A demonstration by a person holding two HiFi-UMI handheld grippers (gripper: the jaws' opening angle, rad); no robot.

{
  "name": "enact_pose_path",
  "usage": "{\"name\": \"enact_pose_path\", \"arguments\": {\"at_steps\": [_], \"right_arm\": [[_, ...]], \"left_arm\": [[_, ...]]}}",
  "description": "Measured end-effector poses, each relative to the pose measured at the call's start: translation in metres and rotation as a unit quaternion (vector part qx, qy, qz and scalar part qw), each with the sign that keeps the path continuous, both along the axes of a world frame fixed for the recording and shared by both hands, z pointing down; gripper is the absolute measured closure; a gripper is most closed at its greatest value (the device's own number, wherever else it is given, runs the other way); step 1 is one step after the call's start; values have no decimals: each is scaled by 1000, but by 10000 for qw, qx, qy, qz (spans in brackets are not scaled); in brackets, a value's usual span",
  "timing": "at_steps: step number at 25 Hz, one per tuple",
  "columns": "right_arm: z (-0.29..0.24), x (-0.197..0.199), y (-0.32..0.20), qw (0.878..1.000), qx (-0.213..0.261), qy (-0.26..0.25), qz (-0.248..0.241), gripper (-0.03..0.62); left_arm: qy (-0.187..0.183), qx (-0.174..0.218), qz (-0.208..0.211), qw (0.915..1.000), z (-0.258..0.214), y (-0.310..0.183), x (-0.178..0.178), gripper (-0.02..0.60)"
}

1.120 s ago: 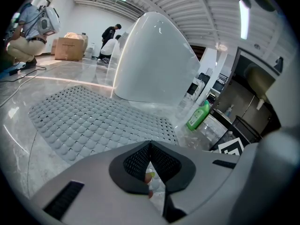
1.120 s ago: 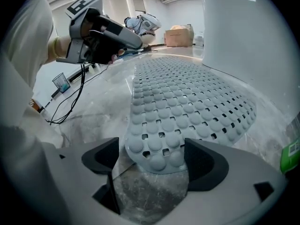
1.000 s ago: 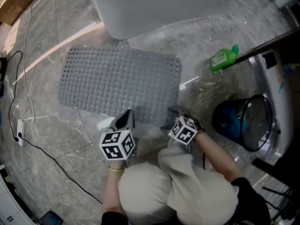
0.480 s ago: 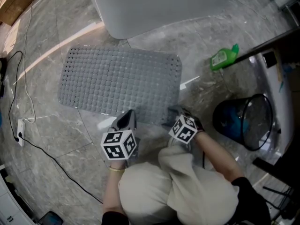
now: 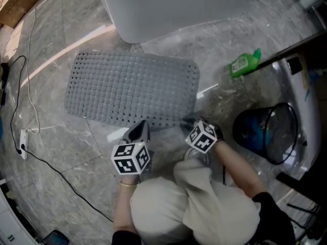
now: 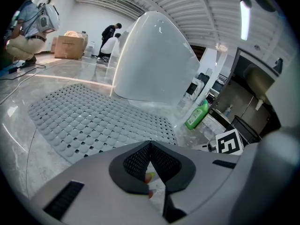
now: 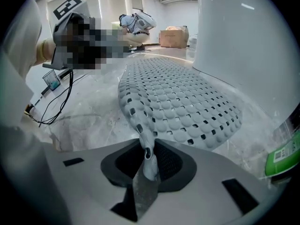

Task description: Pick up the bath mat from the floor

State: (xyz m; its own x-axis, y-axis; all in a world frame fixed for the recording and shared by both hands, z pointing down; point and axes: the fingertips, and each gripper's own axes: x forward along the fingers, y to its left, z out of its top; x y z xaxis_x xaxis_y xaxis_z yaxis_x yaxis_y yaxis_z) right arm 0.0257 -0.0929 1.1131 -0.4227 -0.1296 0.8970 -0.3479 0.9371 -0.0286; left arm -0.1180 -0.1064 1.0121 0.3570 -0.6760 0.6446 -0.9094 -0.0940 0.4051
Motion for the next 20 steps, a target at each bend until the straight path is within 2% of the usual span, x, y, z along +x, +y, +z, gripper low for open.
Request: {"name": "enact_pose_path", "arguments": {"at_steps": [5,20], "right_arm": [[-3,-2,-4,10000,49,-74,23,537],[-9,-5,-6,9993,-280,-231,98,549]], "left_arm": [[16,-21,-8,10000,0,-1,0,581],[137,-99,-207,9996,1,-5,-7,581]]}}
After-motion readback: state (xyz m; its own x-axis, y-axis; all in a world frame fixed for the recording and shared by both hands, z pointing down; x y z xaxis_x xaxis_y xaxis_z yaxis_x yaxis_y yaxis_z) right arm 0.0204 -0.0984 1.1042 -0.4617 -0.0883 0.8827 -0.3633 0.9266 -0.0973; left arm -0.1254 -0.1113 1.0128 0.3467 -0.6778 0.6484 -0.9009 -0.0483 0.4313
